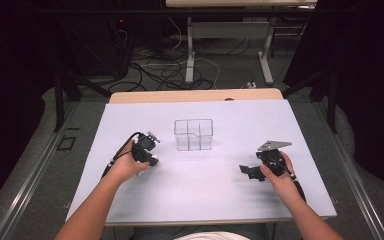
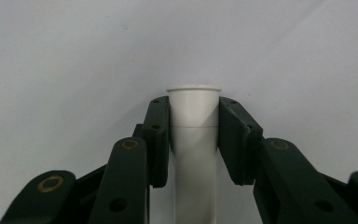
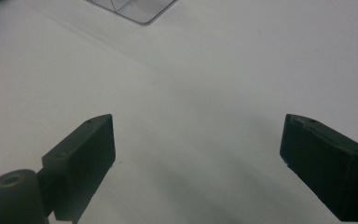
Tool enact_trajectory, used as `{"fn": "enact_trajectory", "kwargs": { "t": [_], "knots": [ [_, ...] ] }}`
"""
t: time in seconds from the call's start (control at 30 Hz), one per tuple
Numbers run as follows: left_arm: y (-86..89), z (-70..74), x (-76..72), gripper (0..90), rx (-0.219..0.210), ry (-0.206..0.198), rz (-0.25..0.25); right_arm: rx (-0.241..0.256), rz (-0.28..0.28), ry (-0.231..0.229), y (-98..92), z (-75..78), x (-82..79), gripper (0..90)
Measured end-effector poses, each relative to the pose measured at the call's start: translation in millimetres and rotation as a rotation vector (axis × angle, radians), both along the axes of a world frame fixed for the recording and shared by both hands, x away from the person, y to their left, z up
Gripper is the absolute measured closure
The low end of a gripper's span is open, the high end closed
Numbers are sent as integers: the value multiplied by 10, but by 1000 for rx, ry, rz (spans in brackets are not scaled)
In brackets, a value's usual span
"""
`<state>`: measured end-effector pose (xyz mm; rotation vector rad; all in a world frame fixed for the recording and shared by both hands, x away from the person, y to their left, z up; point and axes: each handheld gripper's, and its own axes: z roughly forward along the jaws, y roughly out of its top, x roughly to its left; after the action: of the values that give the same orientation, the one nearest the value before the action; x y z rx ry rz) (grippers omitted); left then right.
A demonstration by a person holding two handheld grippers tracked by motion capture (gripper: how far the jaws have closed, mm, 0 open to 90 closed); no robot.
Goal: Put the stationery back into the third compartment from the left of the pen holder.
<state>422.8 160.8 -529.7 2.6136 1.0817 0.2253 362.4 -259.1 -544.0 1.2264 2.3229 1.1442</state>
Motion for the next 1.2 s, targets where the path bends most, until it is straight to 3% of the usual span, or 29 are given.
{"fn": "enact_trajectory", "kwargs": {
  "t": [0.7, 1.07, 1.2],
  "knots": [
    [26, 44, -1, 671, -15, 19, 35, 1, 0, 2, 4, -1, -2, 100],
    [76, 97, -33, 672, -62, 24, 95, 1, -1, 2, 7, -3, -1, 100],
    [101, 134, -31, 673, -65, 16, 87, 0, -3, 3, 7, -2, -2, 100]
  ]
}}
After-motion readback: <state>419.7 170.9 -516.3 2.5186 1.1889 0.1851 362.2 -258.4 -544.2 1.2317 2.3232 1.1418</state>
